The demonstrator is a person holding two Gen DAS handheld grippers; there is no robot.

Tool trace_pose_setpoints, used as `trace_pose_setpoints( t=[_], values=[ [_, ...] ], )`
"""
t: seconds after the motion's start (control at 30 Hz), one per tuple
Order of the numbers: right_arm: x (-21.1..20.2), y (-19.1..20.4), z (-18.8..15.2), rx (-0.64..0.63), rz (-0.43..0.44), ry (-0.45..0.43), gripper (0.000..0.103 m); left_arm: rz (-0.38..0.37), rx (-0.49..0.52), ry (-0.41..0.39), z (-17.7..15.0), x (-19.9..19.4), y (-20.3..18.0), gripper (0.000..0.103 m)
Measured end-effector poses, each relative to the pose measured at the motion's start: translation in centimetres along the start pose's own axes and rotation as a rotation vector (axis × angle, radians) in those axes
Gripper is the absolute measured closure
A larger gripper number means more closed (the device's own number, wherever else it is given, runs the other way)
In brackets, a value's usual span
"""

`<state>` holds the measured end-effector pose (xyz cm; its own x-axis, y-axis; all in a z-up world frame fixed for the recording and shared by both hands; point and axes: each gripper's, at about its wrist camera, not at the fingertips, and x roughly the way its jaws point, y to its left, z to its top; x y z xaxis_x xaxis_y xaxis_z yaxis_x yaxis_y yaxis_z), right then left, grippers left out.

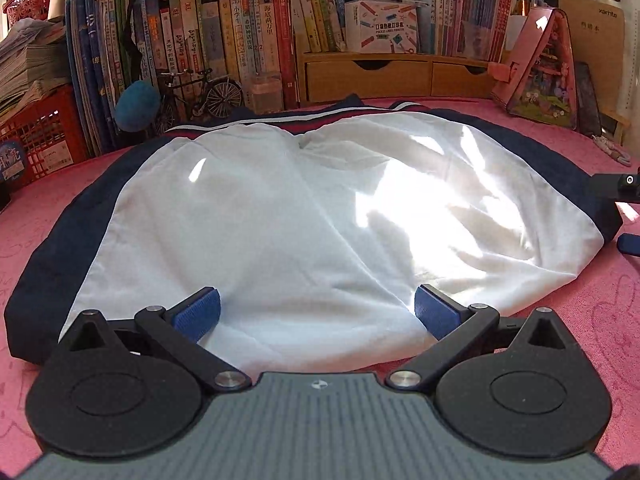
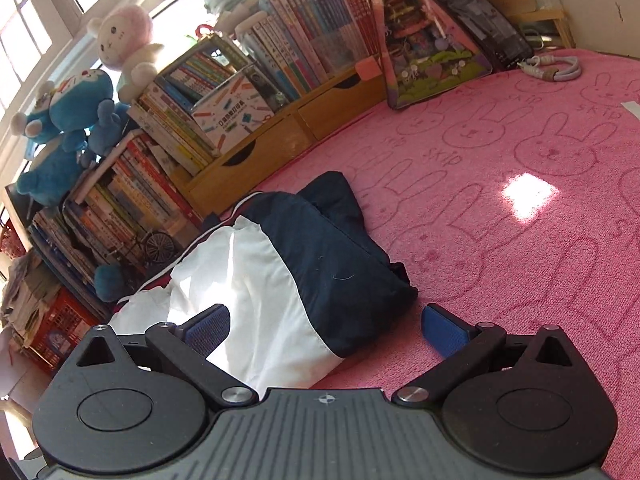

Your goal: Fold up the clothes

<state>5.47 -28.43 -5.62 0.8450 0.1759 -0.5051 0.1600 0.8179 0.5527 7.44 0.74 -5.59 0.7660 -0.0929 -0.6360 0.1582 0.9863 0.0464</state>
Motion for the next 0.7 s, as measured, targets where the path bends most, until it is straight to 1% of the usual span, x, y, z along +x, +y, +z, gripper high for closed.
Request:
trace_pose_setpoints(
  t=[0.1, 0.23, 0.27, 0.3, 0.33, 0.37, 0.4, 0.43, 0.47, 0.5, 0.57, 0.6, 0.67, 0.7],
  values=[
    [1.5, -0.1, 0.9, 0.031, 0.020, -0.007, 0.000, -0.009, -0.008, 0.003, -0.1, 0.1, 0.1, 0.000],
    [3.1, 0.1, 1.4, 0.027, 0.041, -0.022, 0.000, -0.013, -0.011, 0.002, -0.2, 0.2, 0.2, 0.000],
    [3.2, 0.0, 1.5, 0.037, 0.047, -0.023, 0.003, -0.014, -0.012, 0.001, -0.2, 0.2, 0.2, 0.000],
    [3.2, -0.1, 1.5, 0.049, 0.052, -0.024, 0.014, -0.015, -0.013, 0.001, -0.2, 0.2, 0.2, 0.000],
    [3.3, -0.5, 1.5, 0.074, 0.051, -0.020, 0.023, -0.016, -0.014, 0.002, -0.2, 0.2, 0.3, 0.000],
    [3.3, -0.8, 1.5, 0.099, 0.051, -0.016, 0.042, -0.017, -0.015, 0.002, -0.2, 0.3, 0.3, 0.000],
    [3.3, -1.2, 1.6, 0.124, 0.050, -0.012, 0.056, -0.018, -0.016, 0.003, -0.2, 0.2, 0.3, 0.000],
    [3.3, -1.6, 1.6, 0.147, 0.050, -0.008, 0.059, -0.019, -0.018, 0.003, -0.2, 0.2, 0.3, 0.000],
    [3.4, -1.7, 1.8, 0.156, 0.053, -0.003, 0.069, -0.024, -0.017, 0.004, -0.1, 0.2, 0.4, 0.000],
    [3.4, -1.8, 2.0, 0.161, 0.055, 0.000, 0.075, -0.029, -0.017, 0.006, -0.1, 0.1, 0.5, 0.000],
    [2.7, -0.4, 2.5, 0.086, 0.053, -0.026, 0.080, -0.064, -0.053, 0.006, 0.0, -1.0, 1.6, 0.000],
    [2.1, 1.2, 2.7, 0.007, 0.054, -0.051, 0.082, -0.060, -0.079, -0.005, -0.1, -1.9, 2.7, 0.000],
    [0.7, 5.1, 3.1, -0.166, 0.075, -0.109, 0.084, -0.040, -0.132, -0.029, -0.3, -3.9, 5.0, 0.000],
    [0.1, 7.4, 3.1, -0.244, 0.109, -0.126, 0.088, -0.031, -0.158, -0.042, -0.4, -4.8, 6.1, 0.000]
  ],
)
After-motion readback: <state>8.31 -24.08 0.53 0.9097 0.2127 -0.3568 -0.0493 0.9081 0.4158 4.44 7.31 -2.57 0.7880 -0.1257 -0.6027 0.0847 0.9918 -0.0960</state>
